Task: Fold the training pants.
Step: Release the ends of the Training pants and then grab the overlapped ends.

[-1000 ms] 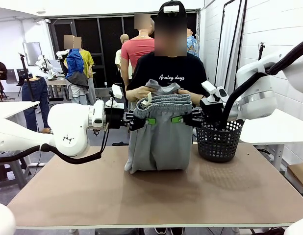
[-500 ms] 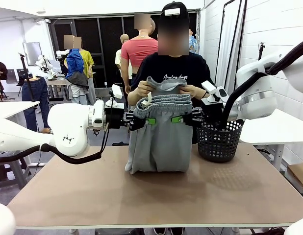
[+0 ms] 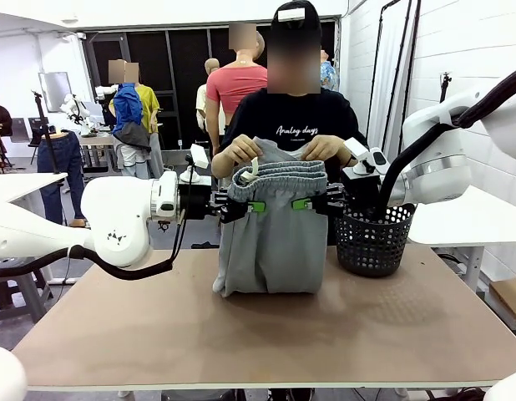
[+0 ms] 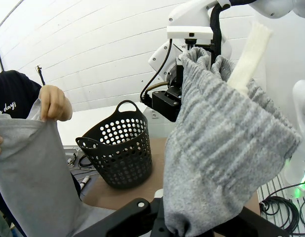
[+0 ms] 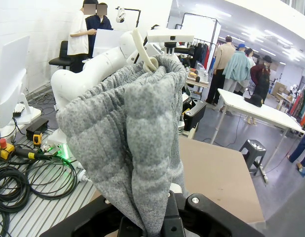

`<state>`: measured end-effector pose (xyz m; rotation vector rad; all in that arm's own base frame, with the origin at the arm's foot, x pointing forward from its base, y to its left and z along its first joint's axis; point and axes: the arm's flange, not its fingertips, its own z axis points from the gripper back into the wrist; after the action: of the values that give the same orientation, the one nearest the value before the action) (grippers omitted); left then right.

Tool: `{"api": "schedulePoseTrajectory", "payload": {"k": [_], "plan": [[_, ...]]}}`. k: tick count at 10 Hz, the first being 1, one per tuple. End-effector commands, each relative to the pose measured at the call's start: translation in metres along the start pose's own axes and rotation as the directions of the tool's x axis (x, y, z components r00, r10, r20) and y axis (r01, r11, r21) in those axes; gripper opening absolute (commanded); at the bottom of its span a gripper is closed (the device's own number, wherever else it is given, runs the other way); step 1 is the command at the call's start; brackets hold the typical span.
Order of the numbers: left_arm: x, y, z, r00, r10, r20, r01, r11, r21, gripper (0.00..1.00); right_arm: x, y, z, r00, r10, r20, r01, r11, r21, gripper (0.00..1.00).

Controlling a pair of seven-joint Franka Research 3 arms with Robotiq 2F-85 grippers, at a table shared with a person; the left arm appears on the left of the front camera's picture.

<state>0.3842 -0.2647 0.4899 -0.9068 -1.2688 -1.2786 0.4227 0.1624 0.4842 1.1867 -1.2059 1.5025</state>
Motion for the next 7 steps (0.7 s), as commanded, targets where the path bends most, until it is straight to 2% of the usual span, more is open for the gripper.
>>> {"api": "schedulePoseTrajectory", "payload": {"k": [1,7], "plan": [[0.0032,-0.0028,-0.0021,1.0,0.003,-0.002,-0.003,1.0,0.02,0.0,0.0018,0.0042,-0.0011,1.0,0.008,0.021,-0.008,1.0,-0.006,0.0],[0.0032,-0.0028,-0.0021,1.0,0.003,-0.002,-0.003,1.0,0.02,0.0,0.0018,0.0042,-0.0011,1.0,0.008,0.021,-0.008,1.0,-0.006,0.0]]}}
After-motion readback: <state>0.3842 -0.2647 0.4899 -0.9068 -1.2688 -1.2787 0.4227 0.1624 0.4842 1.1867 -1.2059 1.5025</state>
